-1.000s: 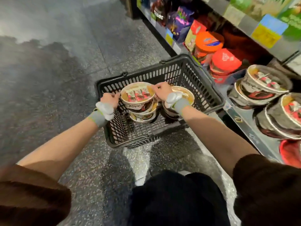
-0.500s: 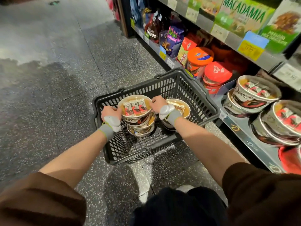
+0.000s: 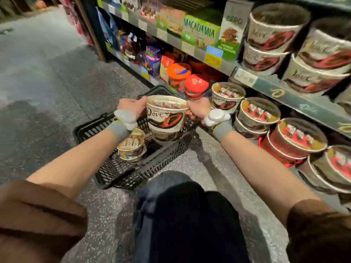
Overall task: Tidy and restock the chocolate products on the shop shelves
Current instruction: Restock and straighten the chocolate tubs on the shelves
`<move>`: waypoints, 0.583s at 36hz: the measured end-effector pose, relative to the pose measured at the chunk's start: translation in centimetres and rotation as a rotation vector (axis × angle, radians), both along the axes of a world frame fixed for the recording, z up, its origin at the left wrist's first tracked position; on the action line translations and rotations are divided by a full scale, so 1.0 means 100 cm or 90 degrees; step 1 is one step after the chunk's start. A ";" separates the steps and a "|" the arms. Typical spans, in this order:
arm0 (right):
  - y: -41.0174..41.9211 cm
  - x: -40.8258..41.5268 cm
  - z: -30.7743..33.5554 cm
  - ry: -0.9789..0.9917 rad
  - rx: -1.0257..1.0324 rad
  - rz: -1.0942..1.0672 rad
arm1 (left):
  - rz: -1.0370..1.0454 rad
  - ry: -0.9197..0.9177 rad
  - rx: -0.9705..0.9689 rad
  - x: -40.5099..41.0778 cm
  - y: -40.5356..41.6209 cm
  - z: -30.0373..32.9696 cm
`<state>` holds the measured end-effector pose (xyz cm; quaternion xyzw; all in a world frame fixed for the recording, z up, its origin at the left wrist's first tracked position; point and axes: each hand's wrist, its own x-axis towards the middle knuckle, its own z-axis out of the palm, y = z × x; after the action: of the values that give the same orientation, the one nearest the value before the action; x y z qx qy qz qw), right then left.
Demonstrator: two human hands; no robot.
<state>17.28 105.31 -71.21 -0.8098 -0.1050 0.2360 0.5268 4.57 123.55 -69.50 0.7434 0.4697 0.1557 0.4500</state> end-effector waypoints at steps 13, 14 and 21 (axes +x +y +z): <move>-0.196 -0.002 -0.008 -0.007 0.010 -0.267 | -0.340 -0.033 -0.153 0.076 -0.175 -0.002; -0.215 -0.005 -0.011 -0.001 0.004 -0.301 | -0.353 -0.025 -0.161 0.080 -0.196 -0.002; -0.290 -0.028 -0.035 0.046 0.083 -0.435 | -0.446 0.003 -0.171 0.095 -0.275 -0.018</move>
<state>14.47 76.30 -74.70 -0.7541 0.1757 0.0671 0.6293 14.11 96.08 -71.26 0.7940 0.2042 -0.0726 0.5680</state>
